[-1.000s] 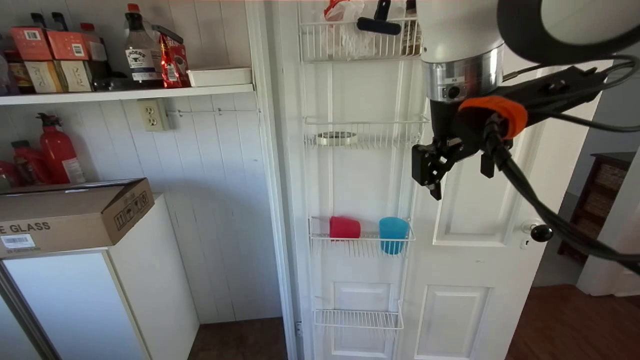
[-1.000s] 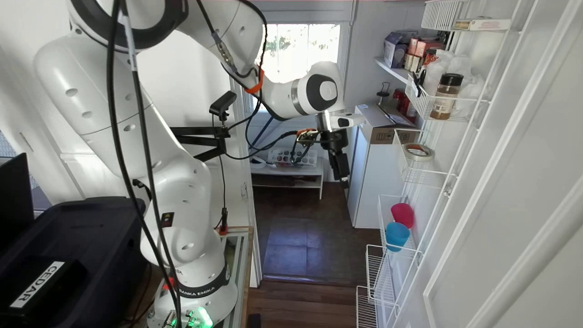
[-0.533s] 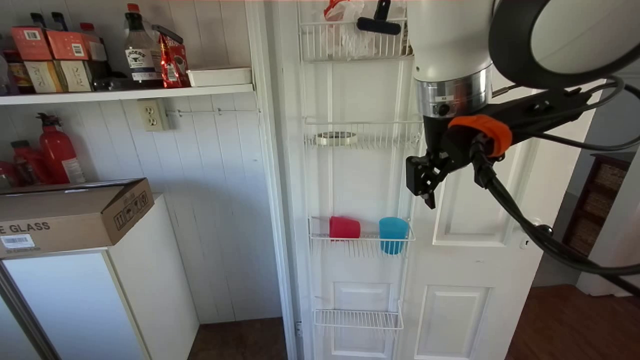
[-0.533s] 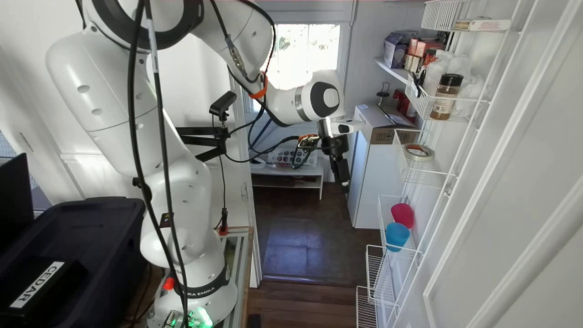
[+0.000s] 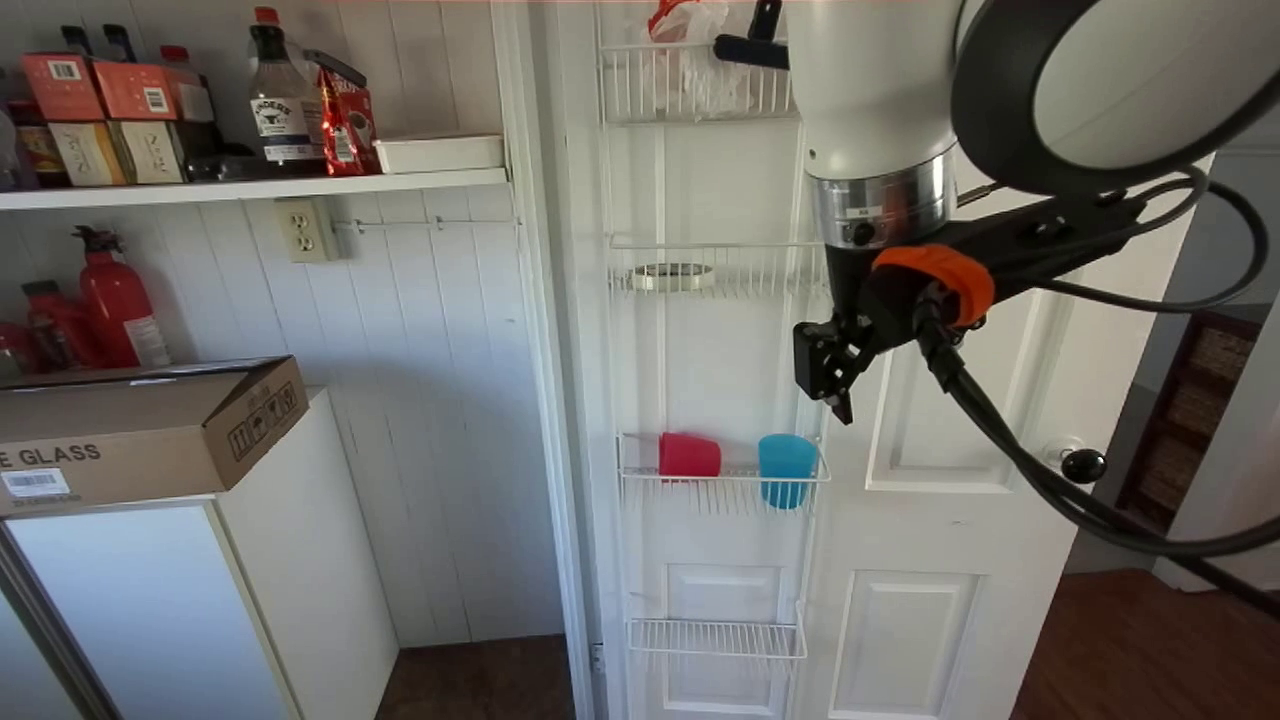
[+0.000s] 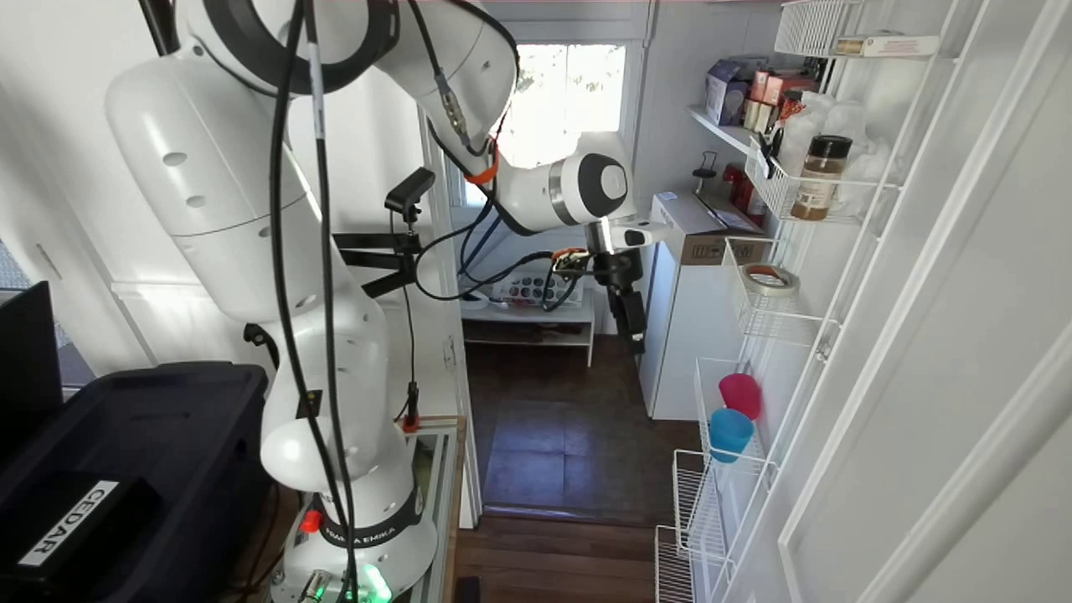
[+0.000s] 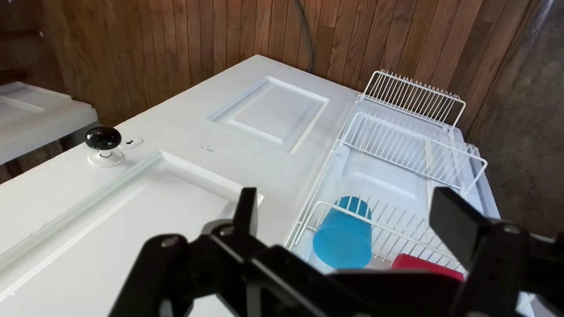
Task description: Place the pink cup upright
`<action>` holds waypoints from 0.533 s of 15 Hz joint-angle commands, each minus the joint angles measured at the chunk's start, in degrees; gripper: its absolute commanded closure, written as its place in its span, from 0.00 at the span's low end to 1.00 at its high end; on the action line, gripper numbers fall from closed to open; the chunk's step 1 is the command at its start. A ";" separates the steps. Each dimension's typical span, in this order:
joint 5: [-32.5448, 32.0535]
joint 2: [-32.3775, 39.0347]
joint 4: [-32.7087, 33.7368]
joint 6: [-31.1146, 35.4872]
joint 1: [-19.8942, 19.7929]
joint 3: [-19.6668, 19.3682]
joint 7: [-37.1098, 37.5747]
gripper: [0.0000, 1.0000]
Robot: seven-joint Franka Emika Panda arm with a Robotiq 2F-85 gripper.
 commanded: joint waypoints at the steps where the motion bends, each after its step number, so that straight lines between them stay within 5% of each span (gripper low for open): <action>1: -6.80 8.78 5.32 0.43 1.57 -0.51 6.48 0.00; 8: -16.50 24.05 15.42 -1.50 9.06 -6.28 19.12 0.00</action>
